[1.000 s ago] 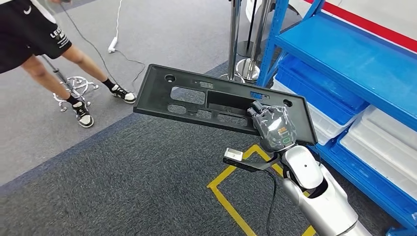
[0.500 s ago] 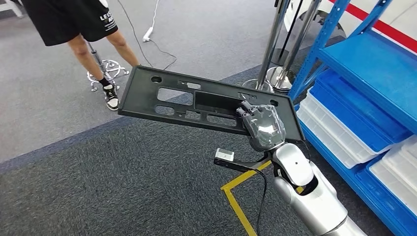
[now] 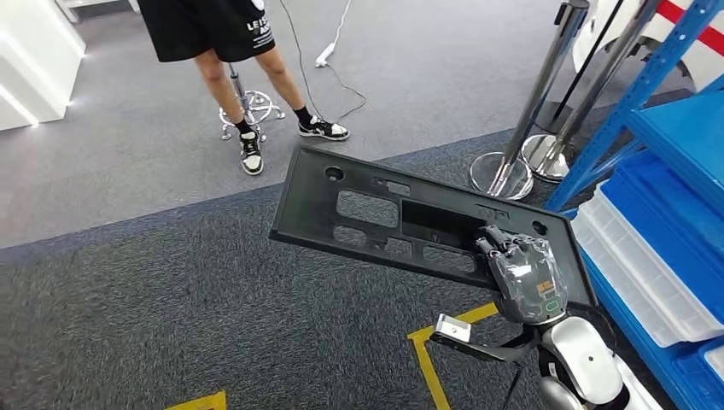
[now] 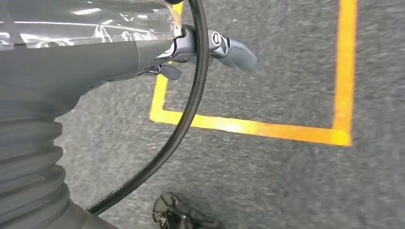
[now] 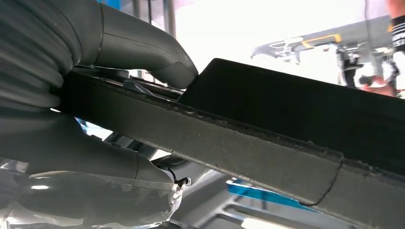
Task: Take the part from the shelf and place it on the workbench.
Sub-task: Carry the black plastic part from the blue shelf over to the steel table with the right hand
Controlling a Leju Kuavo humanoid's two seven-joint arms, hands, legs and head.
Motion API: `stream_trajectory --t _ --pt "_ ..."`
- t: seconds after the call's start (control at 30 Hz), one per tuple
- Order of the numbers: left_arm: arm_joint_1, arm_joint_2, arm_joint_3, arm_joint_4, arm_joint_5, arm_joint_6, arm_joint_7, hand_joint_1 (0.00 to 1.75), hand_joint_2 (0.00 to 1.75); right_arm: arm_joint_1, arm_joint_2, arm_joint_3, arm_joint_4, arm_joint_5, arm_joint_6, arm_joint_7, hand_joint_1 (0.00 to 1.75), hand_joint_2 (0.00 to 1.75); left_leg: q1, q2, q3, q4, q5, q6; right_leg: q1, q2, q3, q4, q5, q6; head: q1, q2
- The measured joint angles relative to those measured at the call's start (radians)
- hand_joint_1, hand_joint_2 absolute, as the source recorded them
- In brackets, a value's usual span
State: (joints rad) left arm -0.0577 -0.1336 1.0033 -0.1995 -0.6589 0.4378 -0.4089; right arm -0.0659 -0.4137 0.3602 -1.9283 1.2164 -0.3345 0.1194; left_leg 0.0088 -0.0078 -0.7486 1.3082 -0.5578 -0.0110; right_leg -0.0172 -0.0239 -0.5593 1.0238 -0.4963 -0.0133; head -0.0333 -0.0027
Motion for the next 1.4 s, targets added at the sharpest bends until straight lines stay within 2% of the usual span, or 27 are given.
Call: stream_trajectory --t 0.03,0.07,0.1,0.17,0.23,0.3,0.37,0.43,0.5,0.53,0.57,0.6,0.67,0.73,0.8,0.83,0.87,0.93,1.0,1.03,1.07,1.1,1.17,1.23,1.3,1.33,1.4 --pt "0.000 -0.003 0.000 0.000 -0.003 0.000 0.002 0.00 1.75 0.013 -0.005 -0.008 -0.010 0.003 0.000 0.002 1.75 1.75 0.001 0.002 0.004 0.000 0.008 0.000 0.001 -0.013 0.000 0.000 -0.001 0.000 0.000 0.000" --pt "0.001 -0.006 0.000 0.000 -0.005 -0.001 0.003 0.00 1.75 0.024 -0.011 -0.016 -0.021 0.005 0.001 0.004 1.75 1.75 0.002 0.005 0.027 -0.036 0.031 0.002 0.003 -0.026 0.002 0.000 -0.003 0.001 0.000 0.000" --pt "0.001 -0.008 0.000 0.000 -0.007 -0.004 0.003 0.00 1.75 0.034 -0.015 -0.024 -0.030 0.006 0.002 0.005 1.75 1.75 0.001 0.015 0.064 -0.101 0.062 0.006 0.004 -0.038 0.004 0.000 -0.005 0.002 0.000 0.000" --pt "-0.002 -0.009 0.000 0.000 -0.012 -0.012 0.001 0.00 1.75 0.046 -0.023 -0.041 -0.049 0.006 0.006 0.006 1.75 1.75 -0.011 0.056 0.134 -0.225 0.097 0.018 0.007 -0.058 0.009 0.000 -0.009 0.007 0.000 0.000" --pt "-0.004 -0.009 0.000 0.000 -0.018 -0.025 -0.004 0.00 1.75 0.050 -0.029 -0.054 -0.062 0.006 0.010 0.006 1.75 1.75 -0.024 0.074 0.155 -0.271 0.098 0.030 0.010 -0.076 0.011 -0.002 -0.010 0.015 0.000 0.000" --pt "-0.002 -0.009 -0.001 -0.001 -0.022 -0.040 -0.011 0.00 1.75 0.052 -0.034 -0.061 -0.070 0.007 0.013 0.004 1.75 1.75 -0.023 0.053 0.156 -0.283 0.106 0.040 0.009 -0.088 0.016 -0.004 -0.013 0.025 0.000 0.000" --pt "0.000 -0.009 -0.003 -0.002 -0.024 -0.058 -0.018 0.00 1.75 0.054 -0.040 -0.068 -0.078 0.011 0.018 -0.001 1.75 1.75 -0.018 0.033 0.163 -0.300 0.117 0.052 0.006 -0.048 0.006 0.025 -0.038 0.032 0.000 0.000" --pt "-0.002 -0.008 -0.005 -0.003 -0.029 -0.078 -0.027 0.00 1.75 0.059 -0.050 -0.075 -0.085 0.017 0.028 -0.005 1.75 1.75 -0.015 0.012 0.166 -0.307 0.123 0.060 0.003 0.005 -0.045 0.133 -0.098 0.034 0.000 0.000" --pt "-0.004 -0.007 -0.006 -0.003 -0.032 -0.094 -0.032 0.00 1.75 0.067 -0.059 -0.078 -0.086 0.020 0.037 -0.006 1.75 1.75 -0.015 -0.013 0.165 -0.305 0.124 0.061 0.002 0.018 -0.105 0.249 -0.139 0.036 0.000 0.000" --pt "-0.004 -0.006 -0.007 -0.004 -0.034 -0.100 -0.033 0.00 1.75 0.071 -0.062 -0.079 -0.087 0.022 0.040 -0.007 1.75 1.75 -0.015 -0.027 0.164 -0.303 0.123 0.061 0.000 0.018 -0.115 0.264 -0.132 0.038 0.000 0.000" --pt "-0.004 -0.004 -0.007 -0.004 -0.036 -0.103 -0.031 0.00 1.75 0.074 -0.064 -0.081 -0.089 0.024 0.042 -0.008 1.75 1.75 -0.014 -0.042 0.164 -0.299 0.122 0.059 -0.003 0.021 -0.106 0.239 -0.105 0.041 0.000 0.000" --pt "-0.003 -0.003 -0.008 -0.004 -0.039 -0.104 -0.027 0.00 1.75 0.077 -0.066 -0.083 -0.092 0.027 0.045 -0.009 1.75 1.75 -0.011 -0.057 0.164 -0.293 0.120 0.056 -0.008 0.028 -0.080 0.184 -0.066 0.044 0.000 0.000" --pt "-0.003 0.002 -0.009 -0.004 -0.043 -0.103 -0.020 0.00 1.75 0.083 -0.069 -0.089 -0.099 0.033 0.046 -0.009 1.75 1.75 -0.009 -0.084 0.155 -0.273 0.112 0.044 -0.019 0.079 -0.026 0.070 -0.019 0.049 0.000 0.000" --pt "-0.003 0.006 -0.009 -0.005 -0.047 -0.099 -0.013 0.00 1.75 0.092 -0.071 -0.094 -0.106 0.038 0.047 -0.008 1.75 1.75 -0.008 -0.110 0.139 -0.259 0.111 0.030 -0.022 0.112 -0.011 0.031 -0.017 0.045 0.000 0.000" --pt "0.001 0.008 -0.010 -0.006 -0.052 -0.093 -0.005 0.00 1.75 0.100 -0.072 -0.097 -0.113 0.043 0.048 -0.006 1.75 1.75 -0.004 -0.129 0.127 -0.258 0.116 0.019 -0.019 0.092 -0.014 0.029 -0.014 0.032 0.000 0.000" --pt "0.003 0.009 -0.010 -0.006 -0.053 -0.091 -0.001 0.00 1.75 0.102 -0.072 -0.098 -0.116 0.044 0.049 -0.005 1.75 1.75 -0.005 -0.116 0.122 -0.251 0.112 0.014 -0.017 0.079 -0.013 0.027 -0.012 0.025 0.000 0.000" --pt "0.005 0.009 -0.010 -0.006 -0.054 -0.090 0.001 0.00 1.75 0.104 -0.072 -0.099 -0.120 0.046 0.049 -0.004 1.75 1.75 -0.006 -0.091 0.112 -0.229 0.098 0.010 -0.017 0.065 -0.011 0.024 -0.010 0.018 0.000 0.000" --pt "0.002 0.011 -0.010 -0.006 -0.054 -0.089 0.002 0.00 1.75 0.108 -0.073 -0.101 -0.127 0.047 0.050 -0.003 1.75 1.75 -0.008 -0.025 0.066 -0.127 0.041 0.004 -0.010 0.037 -0.008 0.021 -0.010 0.009 -0.001 0.000" --pt "-0.001 0.012 -0.010 -0.006 -0.054 -0.089 0.002 0.00 1.75 0.112 -0.073 -0.102 -0.130 0.047 0.050 -0.003 1.75 1.75 -0.006 -0.002 0.011 -0.003 -0.014 0.003 -0.002 0.007 -0.008 0.021 -0.012 0.005 -0.001 0.000" --pt "0.000 0.012 -0.010 -0.006 -0.054 -0.089 0.002 0.00 1.75 0.113 -0.073 -0.102 -0.130 0.048 0.051 -0.003 1.75 1.75 -0.006 0.000 0.001 0.023 -0.018 0.005 0.001 -0.008 -0.008 0.021 -0.013 0.003 -0.001 0.000" --pt "0.001 0.012 -0.010 -0.006 -0.054 -0.089 0.003 0.00 1.75 0.114 -0.073 -0.102 -0.130 0.048 0.051 -0.003 1.75 1.75 -0.007 0.002 0.011 0.011 -0.004 0.010 0.004 -0.022 -0.007 0.021 -0.014 0.001 -0.001 0.000" --pt "0.002 0.012 -0.010 -0.006 -0.054 -0.089 0.003 0.00 1.75 0.114 -0.073 -0.102 -0.131 0.048 0.052 -0.003 1.75 1.75 -0.010 0.007 0.042 -0.042 0.025 0.017 0.007 -0.035 -0.004 0.021 -0.016 0.000 -0.001 0.000" --pt "0.001 0.014 -0.010 -0.006 -0.054 -0.088 0.003 0.00 1.75 0.114 -0.073 -0.102 -0.133 0.048 0.052 -0.003 1.75 1.75 -0.027 0.051 0.120 -0.187 0.075 0.037 0.010 -0.059 0.001 0.020 -0.019 0.000 -0.001 0.000" --pt "-0.002 0.017 -0.010 -0.007 -0.055 -0.088 0.003 0.00 1.75 0.115 -0.073 -0.102 -0.134 0.048 0.052 -0.003 1.75 1.75 -0.044 0.085 0.156 -0.263 0.088 0.054 0.011 -0.081 0.004 0.016 -0.021 0.004 -0.001 0.000" --pt "-0.001 0.021 -0.010 -0.007 -0.055 -0.088 0.003 0.00 1.75 0.115 -0.073 -0.102 -0.134 0.049 0.056 -0.002 1.75 1.75 -0.048 0.069 0.158 -0.277 0.092 0.063 0.012 -0.102 0.009 0.009 -0.021 0.011 -0.001 0.000" --pt "0.001 0.022 -0.010 -0.008 -0.055 -0.088 0.003 0.00 1.75 0.113 -0.073 -0.102 -0.135 0.050 0.060 -0.001 1.75 1.75 -0.045 0.057 0.164 -0.289 0.099 0.065 0.011 -0.098 0.012 0.010 -0.024 0.015 -0.001 0.000" --pt "0.001 0.023 -0.010 -0.008 -0.058 -0.091 0.002 0.00 1.75 0.108 -0.074 -0.102 -0.138 0.052 0.069 0.004 1.75 1.75 -0.036 0.034 0.179 -0.314 0.114 0.072 0.008 -0.046 -0.003 0.054 -0.053 0.023 0.000 0.000"
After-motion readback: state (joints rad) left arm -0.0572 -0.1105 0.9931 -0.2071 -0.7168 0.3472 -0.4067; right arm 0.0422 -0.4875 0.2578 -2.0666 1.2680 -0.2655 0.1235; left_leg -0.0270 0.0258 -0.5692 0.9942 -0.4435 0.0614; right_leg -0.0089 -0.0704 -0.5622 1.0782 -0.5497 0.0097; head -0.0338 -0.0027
